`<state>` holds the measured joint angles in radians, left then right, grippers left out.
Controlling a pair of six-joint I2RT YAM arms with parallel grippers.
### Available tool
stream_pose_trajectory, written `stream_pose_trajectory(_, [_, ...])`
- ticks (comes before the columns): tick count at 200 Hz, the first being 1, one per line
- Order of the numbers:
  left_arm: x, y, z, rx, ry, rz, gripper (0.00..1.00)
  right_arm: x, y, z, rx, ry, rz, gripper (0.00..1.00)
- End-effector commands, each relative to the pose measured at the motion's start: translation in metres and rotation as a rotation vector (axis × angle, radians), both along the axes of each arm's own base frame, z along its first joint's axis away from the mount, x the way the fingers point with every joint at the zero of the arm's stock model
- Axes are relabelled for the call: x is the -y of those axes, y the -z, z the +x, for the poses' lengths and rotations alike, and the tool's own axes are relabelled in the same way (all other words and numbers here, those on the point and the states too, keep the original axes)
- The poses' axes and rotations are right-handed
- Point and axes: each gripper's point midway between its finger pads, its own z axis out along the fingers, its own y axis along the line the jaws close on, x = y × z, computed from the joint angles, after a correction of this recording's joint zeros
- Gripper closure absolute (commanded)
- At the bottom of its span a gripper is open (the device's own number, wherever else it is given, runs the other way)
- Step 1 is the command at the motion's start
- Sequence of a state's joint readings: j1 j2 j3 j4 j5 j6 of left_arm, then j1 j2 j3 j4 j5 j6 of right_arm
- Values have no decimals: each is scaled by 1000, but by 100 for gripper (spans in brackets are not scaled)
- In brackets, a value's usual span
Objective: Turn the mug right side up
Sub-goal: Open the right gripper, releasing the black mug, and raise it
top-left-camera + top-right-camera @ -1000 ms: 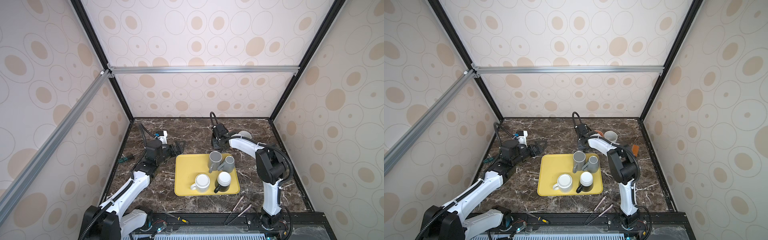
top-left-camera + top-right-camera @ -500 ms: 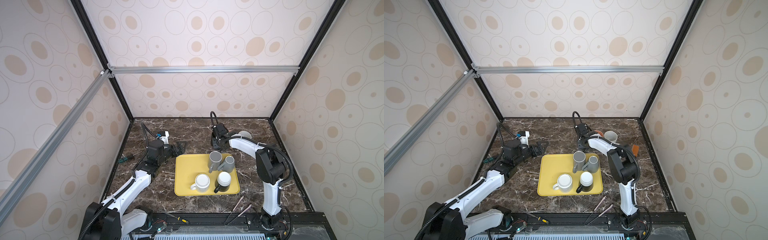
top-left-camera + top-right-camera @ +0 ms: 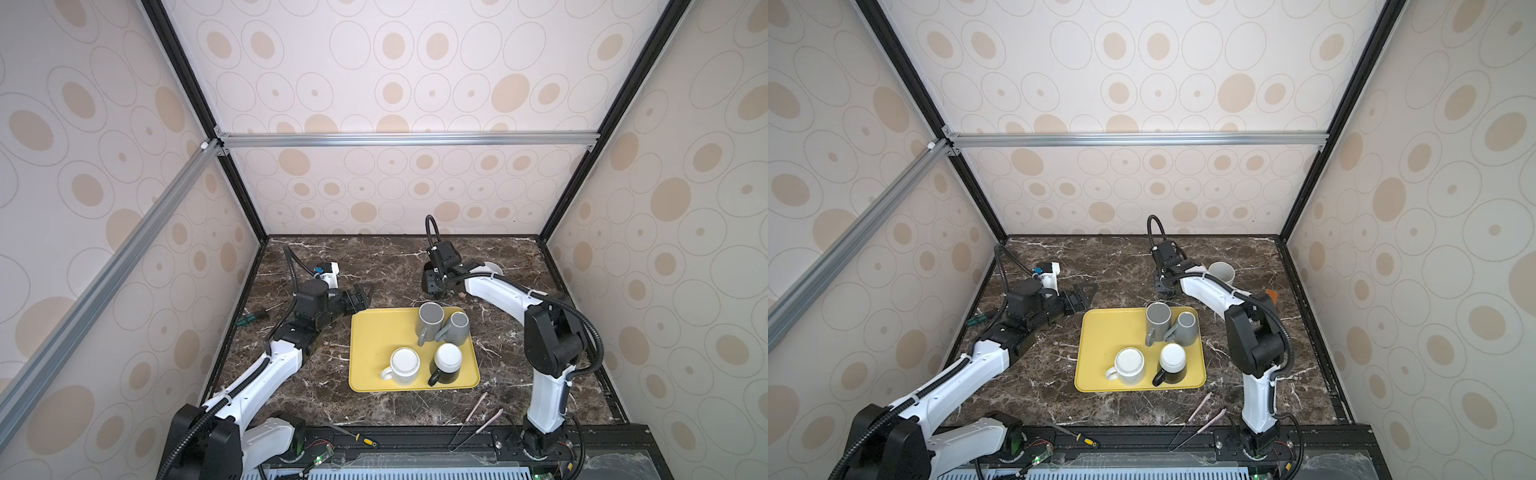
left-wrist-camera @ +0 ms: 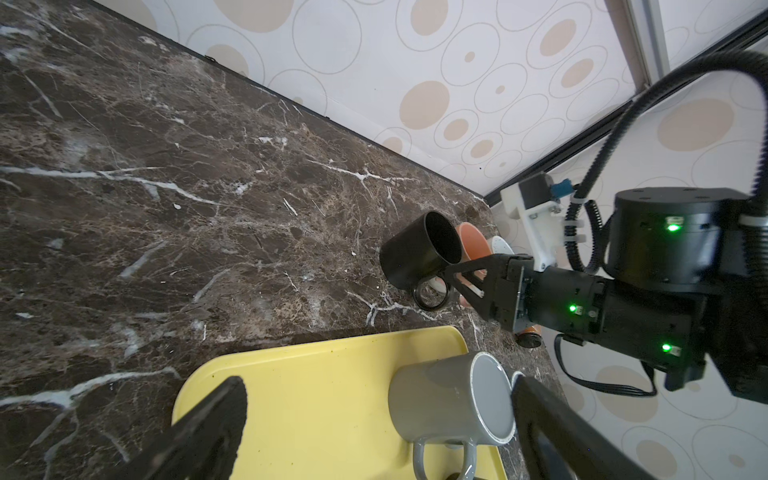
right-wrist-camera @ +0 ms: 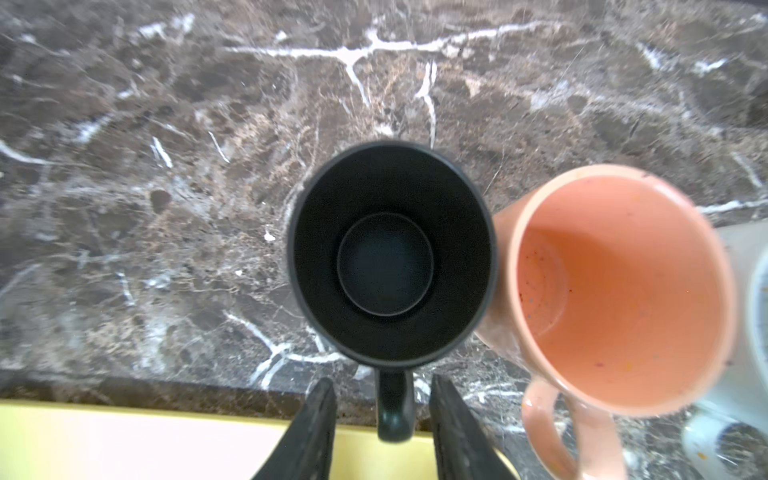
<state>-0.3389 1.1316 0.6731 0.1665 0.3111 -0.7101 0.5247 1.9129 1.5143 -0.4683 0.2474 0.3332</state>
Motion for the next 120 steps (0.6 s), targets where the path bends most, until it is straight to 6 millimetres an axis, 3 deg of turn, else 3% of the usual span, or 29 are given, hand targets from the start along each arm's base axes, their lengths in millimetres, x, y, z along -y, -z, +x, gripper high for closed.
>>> stream_pose_trajectory(1, [3,-11,4,33,14,26,0,4,-29,-8,39,1,3,58])
stream_pose_trajectory(15, [1,-8,7,21,0,60,0,6,-45,-9,68,-2,10,58])
stream_pose_trajectory(45, [-16,12,15,-64,-110,310,0,-3,-74,-16,102,-59,73,57])
stream_pose_trajectory(84, [4,1,2,-5,-26,402,0,-22,-98,-28,138,-173,180,58])
stream_pose_trajectory(100, [6,0,-4,3,-29,439,0,-38,-104,-40,172,-299,224,58])
stream_pose_trajectory(120, [5,7,-15,-14,-18,493,0,-41,-108,-52,191,-347,239,57])
